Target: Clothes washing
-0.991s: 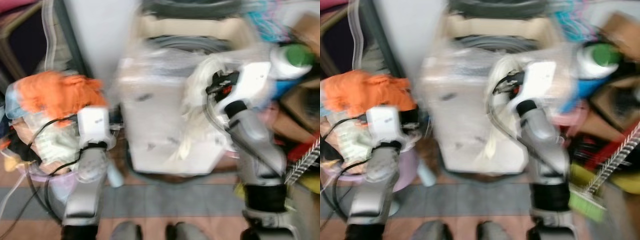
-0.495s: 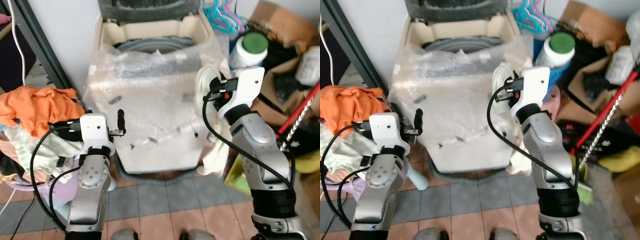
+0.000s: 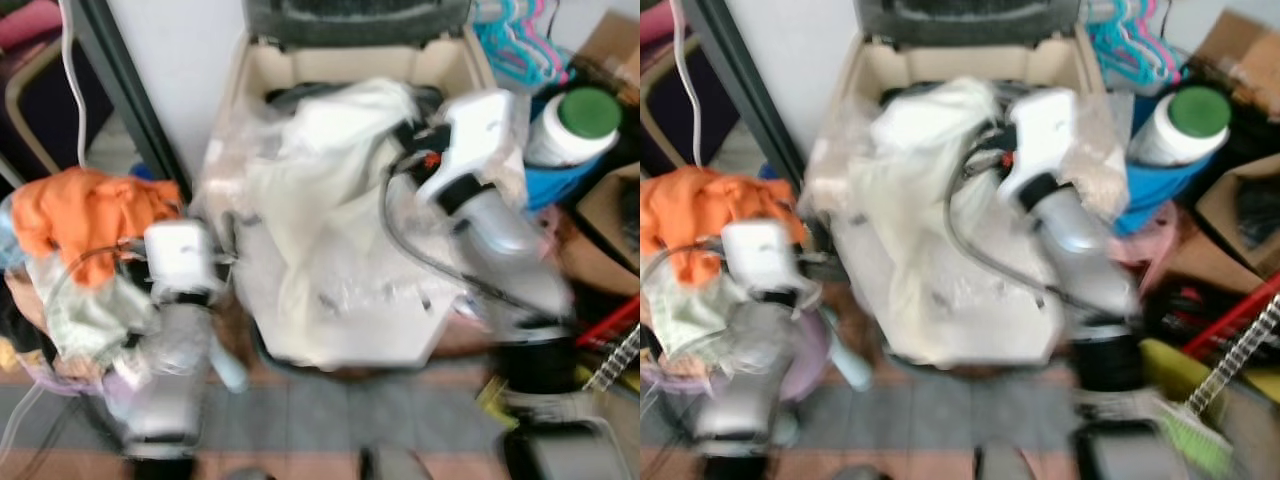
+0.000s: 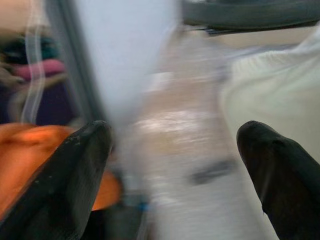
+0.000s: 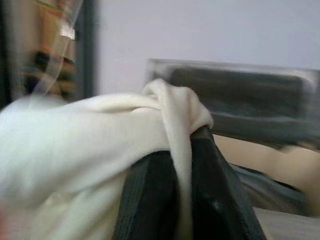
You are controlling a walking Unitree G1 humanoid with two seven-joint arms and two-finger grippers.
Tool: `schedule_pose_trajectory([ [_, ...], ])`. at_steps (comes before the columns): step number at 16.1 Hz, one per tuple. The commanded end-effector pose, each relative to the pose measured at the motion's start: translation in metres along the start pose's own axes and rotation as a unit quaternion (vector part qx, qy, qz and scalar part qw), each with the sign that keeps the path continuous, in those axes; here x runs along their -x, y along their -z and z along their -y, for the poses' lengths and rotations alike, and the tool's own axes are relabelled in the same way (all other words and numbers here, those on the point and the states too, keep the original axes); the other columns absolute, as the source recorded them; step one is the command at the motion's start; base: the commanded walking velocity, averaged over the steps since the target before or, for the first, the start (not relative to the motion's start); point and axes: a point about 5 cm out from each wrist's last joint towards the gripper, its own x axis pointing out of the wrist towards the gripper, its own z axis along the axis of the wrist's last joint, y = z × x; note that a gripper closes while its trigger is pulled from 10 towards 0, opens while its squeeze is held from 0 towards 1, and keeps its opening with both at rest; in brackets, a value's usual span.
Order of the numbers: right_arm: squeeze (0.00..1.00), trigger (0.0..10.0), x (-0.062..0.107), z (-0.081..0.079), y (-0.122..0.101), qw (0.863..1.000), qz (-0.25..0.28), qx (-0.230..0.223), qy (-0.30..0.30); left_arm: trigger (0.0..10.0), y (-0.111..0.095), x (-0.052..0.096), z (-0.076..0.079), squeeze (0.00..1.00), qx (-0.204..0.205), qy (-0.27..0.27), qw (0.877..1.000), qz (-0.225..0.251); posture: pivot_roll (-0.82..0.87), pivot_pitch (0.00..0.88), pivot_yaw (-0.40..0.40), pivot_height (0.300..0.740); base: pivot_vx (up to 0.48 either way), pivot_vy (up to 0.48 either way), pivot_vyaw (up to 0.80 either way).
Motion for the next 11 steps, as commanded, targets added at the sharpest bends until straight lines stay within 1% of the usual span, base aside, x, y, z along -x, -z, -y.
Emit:
schedule_pose_trajectory([
  [1,0.0,10.0,-0.016,-0.005,-0.022,0.999,0.044,0.007,-0.028,10.0,-0.001,0.0,-0.01,0.0,-0.014,-0.017,1.0,0.004,-0.04,0.049,0.036,0.74,0.48,0.0,0.0],
  [3,0.0,10.0,-0.028,0.0,-0.031,0.998,0.052,0.015,-0.038,10.0,0.0,-0.001,-0.01,0.0,-0.014,-0.017,1.0,0.003,-0.04,0.046,0.035,0.74,0.48,0.0,0.0],
  [5,0.0,10.0,-0.053,0.0,-0.049,0.994,0.059,0.043,-0.084,10.0,0.0,-0.003,-0.009,0.0,-0.013,-0.017,1.0,0.001,-0.05,0.044,0.042,0.74,0.418,0.0,0.0],
  [6,0.0,10.0,-0.065,-0.001,-0.06,0.991,0.068,0.058,-0.098,10.0,0.0,-0.004,-0.008,0.0,-0.012,-0.016,1.0,0.002,-0.05,0.046,0.041,0.74,0.382,0.0,0.0],
  [7,0.0,10.0,-0.079,0.002,-0.082,0.989,0.098,0.069,-0.09,10.0,0.0,-0.006,-0.007,0.0,-0.011,-0.017,1.0,0.002,-0.05,0.046,0.041,0.74,0.289,0.0,0.0],
  [8,0.0,10.0,-0.089,0.013,-0.107,0.987,0.139,0.07,-0.045,10.0,0.0,-0.006,-0.007,0.0,-0.011,-0.019,1.0,0.003,-0.05,0.046,0.041,0.74,0.0,0.0,0.0],
  [9,0.0,10.0,-0.092,0.024,-0.125,0.983,0.172,0.067,-0.004,10.0,-0.001,-0.006,-0.007,0.0,-0.012,-0.021,1.0,0.004,-0.04,0.043,0.038,0.74,0.0,0.0,0.0],
  [10,0.0,10.0,-0.092,0.042,-0.15,0.971,0.217,0.08,0.066,10.0,-0.001,-0.006,-0.007,0.0,-0.011,-0.026,1.0,0.003,-0.04,0.042,0.032,0.74,0.0,0.0,0.0],
  [11,0.0,10.0,-0.091,0.048,-0.154,0.967,0.225,0.087,0.085,10.0,0.0,-0.005,-0.009,0.0,-0.011,-0.032,0.999,0.003,-0.04,0.042,0.026,0.74,0.0,0.0,0.0],
])
